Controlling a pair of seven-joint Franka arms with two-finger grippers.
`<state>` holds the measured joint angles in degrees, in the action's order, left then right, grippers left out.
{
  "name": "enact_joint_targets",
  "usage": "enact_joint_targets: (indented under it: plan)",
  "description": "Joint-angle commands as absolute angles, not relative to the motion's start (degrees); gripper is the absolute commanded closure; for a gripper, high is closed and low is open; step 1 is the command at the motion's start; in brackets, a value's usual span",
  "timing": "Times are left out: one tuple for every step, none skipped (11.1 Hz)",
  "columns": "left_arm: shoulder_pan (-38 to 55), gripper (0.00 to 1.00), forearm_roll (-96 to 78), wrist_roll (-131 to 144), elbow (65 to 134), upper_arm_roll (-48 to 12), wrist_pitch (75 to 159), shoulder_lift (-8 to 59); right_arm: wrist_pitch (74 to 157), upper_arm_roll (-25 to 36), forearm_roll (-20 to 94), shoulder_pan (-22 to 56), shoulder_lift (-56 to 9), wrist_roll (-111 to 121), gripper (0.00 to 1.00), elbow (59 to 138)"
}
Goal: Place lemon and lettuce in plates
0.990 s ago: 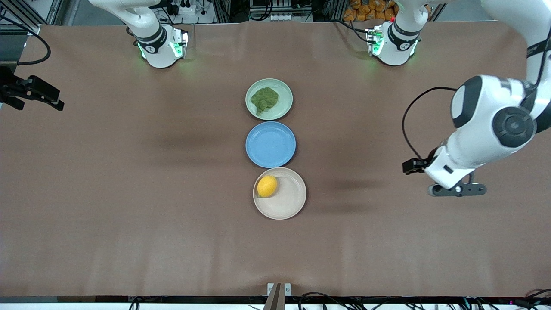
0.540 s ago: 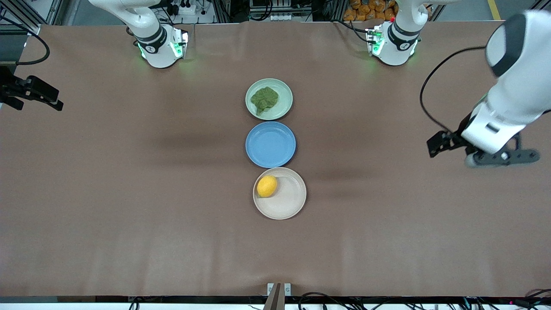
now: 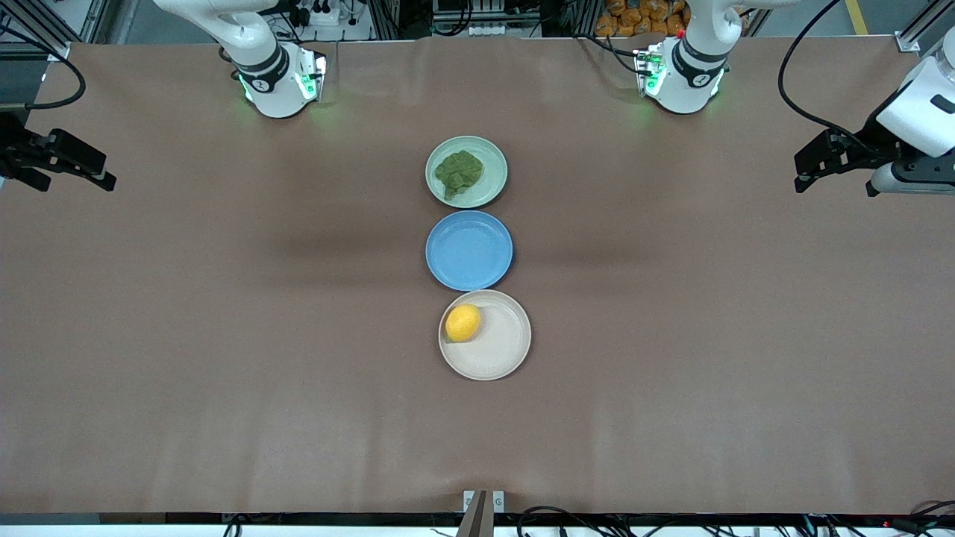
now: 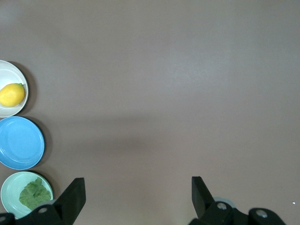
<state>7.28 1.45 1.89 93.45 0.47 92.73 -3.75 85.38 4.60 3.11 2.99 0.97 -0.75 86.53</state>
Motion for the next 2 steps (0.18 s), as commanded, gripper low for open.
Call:
enact_joint_targets:
  plan:
    - [6.9, 0.0, -0.1, 0.2, 93.0, -0.2, 91.3, -4.0, 85.3, 5.2, 3.8, 3.0, 2.0, 0.1, 0.0, 87.4]
    - [6.8, 0.0, -0.2, 0.2, 92.9, -0.3, 91.3, -3.9, 85.3, 5.2, 3.8, 3.1, 2.0, 0.1, 0.0, 87.4]
